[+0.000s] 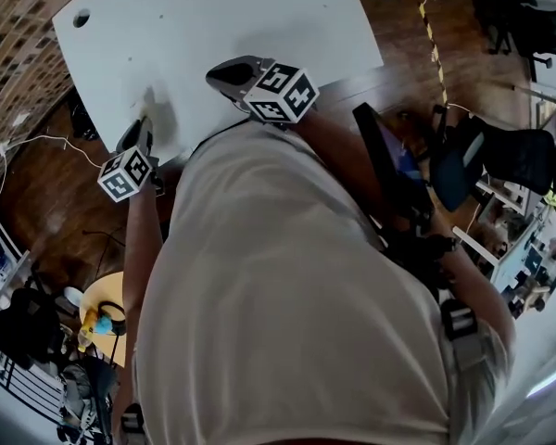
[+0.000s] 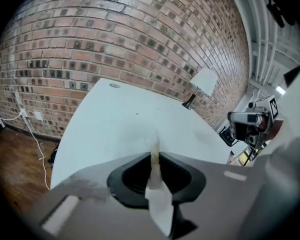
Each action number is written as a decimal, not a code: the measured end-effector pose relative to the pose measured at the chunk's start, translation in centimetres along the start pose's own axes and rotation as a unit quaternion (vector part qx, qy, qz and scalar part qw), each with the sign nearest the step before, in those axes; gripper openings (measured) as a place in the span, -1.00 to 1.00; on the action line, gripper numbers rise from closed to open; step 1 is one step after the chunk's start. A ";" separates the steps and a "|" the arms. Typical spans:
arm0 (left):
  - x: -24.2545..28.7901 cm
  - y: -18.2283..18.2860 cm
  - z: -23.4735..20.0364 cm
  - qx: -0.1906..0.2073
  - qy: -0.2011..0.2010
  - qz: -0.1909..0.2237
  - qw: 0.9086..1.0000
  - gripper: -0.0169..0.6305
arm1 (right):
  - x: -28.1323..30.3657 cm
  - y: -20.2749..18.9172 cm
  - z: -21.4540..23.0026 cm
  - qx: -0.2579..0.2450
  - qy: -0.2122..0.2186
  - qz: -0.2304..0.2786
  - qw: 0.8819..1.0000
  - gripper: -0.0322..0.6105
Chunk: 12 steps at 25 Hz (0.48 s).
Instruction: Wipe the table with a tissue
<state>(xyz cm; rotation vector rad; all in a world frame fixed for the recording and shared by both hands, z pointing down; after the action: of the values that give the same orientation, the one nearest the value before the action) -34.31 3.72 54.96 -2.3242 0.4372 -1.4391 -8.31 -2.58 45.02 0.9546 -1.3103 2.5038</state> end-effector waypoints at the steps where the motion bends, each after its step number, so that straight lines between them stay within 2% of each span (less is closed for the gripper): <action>1: -0.1 0.1 0.2 -0.004 0.004 0.002 1.000 -0.77 | 0.0 0.0 0.3 -0.001 0.006 0.001 1.000 -0.87; 6: 2.0 0.1 2.0 -0.032 0.000 0.014 0.999 -0.76 | -1.8 -0.8 3.0 -0.002 0.011 -0.011 1.000 -0.87; 9: 3.0 1.1 2.2 -0.044 -0.014 0.025 0.999 -0.77 | -2.3 -0.8 4.4 0.008 0.004 -0.017 1.000 -0.87; 12: 2.9 2.1 2.2 -0.053 -0.011 0.030 0.998 -0.77 | -2.7 -0.7 5.1 0.017 0.003 -0.023 1.000 -0.88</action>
<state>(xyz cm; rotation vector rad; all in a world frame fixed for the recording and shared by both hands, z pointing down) -31.21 0.91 55.32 -2.3848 0.5853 -1.3926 -3.50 -5.79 45.94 0.9725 -1.2341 2.4996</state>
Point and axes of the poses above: the fingertips, and each gripper's own axes: x forward along the fingers, z to its right, y out of its top, the point moved 7 cm from there along -x, backward along the fingers, and after that the axes turned 12 degrees about -z, right-handed, at the moved point
